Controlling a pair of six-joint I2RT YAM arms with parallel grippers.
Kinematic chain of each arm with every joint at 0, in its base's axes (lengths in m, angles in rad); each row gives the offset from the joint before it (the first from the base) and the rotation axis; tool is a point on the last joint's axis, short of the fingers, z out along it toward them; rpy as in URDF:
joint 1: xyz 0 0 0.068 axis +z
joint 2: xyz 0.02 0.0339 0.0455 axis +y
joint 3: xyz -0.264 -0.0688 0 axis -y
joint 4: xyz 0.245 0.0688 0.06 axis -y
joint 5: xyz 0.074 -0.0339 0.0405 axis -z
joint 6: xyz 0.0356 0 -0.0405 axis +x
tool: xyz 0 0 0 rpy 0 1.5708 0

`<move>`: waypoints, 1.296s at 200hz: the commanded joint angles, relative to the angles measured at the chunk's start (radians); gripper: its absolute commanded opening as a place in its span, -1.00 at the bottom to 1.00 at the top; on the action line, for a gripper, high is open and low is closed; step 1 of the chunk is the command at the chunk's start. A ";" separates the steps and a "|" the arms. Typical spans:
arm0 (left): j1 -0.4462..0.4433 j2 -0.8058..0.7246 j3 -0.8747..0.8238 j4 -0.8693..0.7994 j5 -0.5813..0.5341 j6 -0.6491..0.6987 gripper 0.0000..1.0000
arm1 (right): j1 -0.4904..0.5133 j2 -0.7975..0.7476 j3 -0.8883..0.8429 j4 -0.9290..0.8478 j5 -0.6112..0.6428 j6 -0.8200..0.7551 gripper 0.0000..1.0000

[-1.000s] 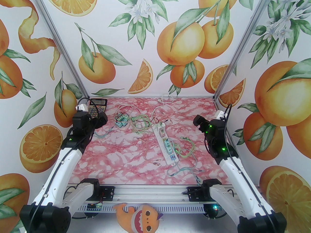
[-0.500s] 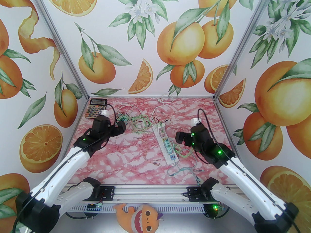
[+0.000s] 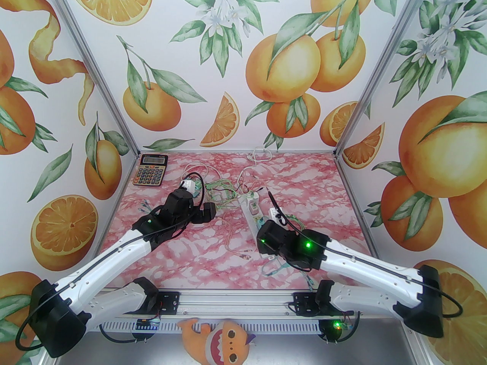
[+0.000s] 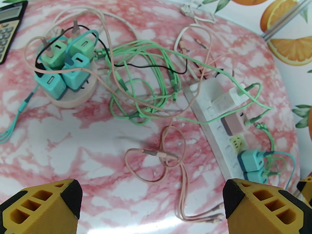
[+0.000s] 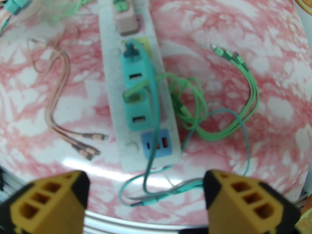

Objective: Pull the plug off the socket

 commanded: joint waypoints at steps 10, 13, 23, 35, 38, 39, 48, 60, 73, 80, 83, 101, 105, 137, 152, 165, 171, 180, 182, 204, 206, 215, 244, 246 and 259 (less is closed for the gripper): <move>-0.005 -0.038 -0.005 -0.029 -0.019 0.020 1.00 | 0.007 0.016 0.027 0.019 0.022 0.004 0.56; -0.005 -0.042 -0.006 -0.025 -0.013 0.021 1.00 | 0.004 0.018 0.022 0.024 0.020 -0.001 0.54; -0.005 -0.053 -0.017 -0.005 0.013 0.030 1.00 | -0.020 0.020 0.003 0.046 -0.014 -0.019 0.48; -0.007 -0.057 -0.028 0.019 0.045 0.031 1.00 | -0.075 0.016 -0.029 0.097 -0.092 -0.046 0.39; -0.007 -0.057 -0.029 0.023 0.053 0.028 1.00 | -0.091 0.014 -0.036 0.109 -0.111 -0.051 0.38; -0.007 -0.056 -0.030 0.024 0.055 0.028 1.00 | -0.094 0.013 -0.040 0.112 -0.116 -0.053 0.38; -0.009 -0.051 -0.032 0.030 0.060 0.021 1.00 | -0.135 0.007 -0.063 0.141 -0.147 -0.070 0.36; -0.013 -0.035 -0.030 0.031 0.104 0.013 1.00 | -0.164 0.005 -0.076 0.163 -0.155 -0.103 0.32; -0.018 -0.018 -0.030 0.034 0.116 -0.001 1.00 | -0.179 0.022 -0.071 0.172 -0.155 -0.147 0.32; -0.020 -0.007 -0.029 0.036 0.126 -0.008 1.00 | -0.183 0.043 -0.062 0.174 -0.158 -0.168 0.33; -0.021 -0.002 -0.027 0.037 0.130 -0.011 1.00 | -0.182 0.053 -0.058 0.174 -0.159 -0.177 0.33; -0.033 0.027 -0.023 0.048 0.140 -0.031 0.97 | -0.187 0.116 -0.035 0.178 -0.163 -0.222 0.34; -0.034 0.034 -0.022 0.053 0.144 -0.035 0.95 | -0.187 0.130 -0.032 0.182 -0.168 -0.232 0.33; -0.045 0.111 -0.019 0.113 0.202 -0.069 0.74 | -0.189 0.218 0.002 0.203 -0.176 -0.291 0.24; -0.055 0.154 -0.009 0.132 0.214 -0.089 0.73 | -0.198 0.251 0.012 0.210 -0.168 -0.316 0.23; -0.062 0.187 -0.005 0.161 0.226 -0.105 0.72 | -0.213 0.276 0.017 0.222 -0.177 -0.334 0.18; -0.064 0.201 -0.006 0.177 0.234 -0.116 0.72 | -0.220 0.284 0.020 0.225 -0.179 -0.340 0.17; -0.065 0.227 -0.002 0.203 0.252 -0.129 0.70 | -0.233 0.299 0.023 0.231 -0.188 -0.356 0.17; -0.067 0.234 -0.001 0.208 0.258 -0.131 0.69 | -0.236 0.302 0.023 0.233 -0.191 -0.358 0.16; -0.081 0.315 0.035 0.234 0.285 -0.145 0.64 | -0.256 0.326 0.027 0.241 -0.205 -0.396 0.10; -0.082 0.323 0.040 0.234 0.287 -0.146 0.62 | -0.257 0.328 0.027 0.240 -0.205 -0.399 0.10; -0.089 0.360 0.059 0.238 0.292 -0.151 0.58 | -0.262 0.335 0.028 0.245 -0.211 -0.413 0.09; -0.121 0.474 0.116 0.269 0.316 -0.165 0.47 | -0.284 0.355 0.016 0.266 -0.235 -0.443 -0.08; -0.125 0.481 0.121 0.272 0.316 -0.165 0.46 | -0.286 0.356 0.015 0.266 -0.238 -0.444 -0.08; -0.143 0.533 0.150 0.286 0.325 -0.170 0.41 | -0.294 0.362 0.014 0.268 -0.248 -0.449 -0.08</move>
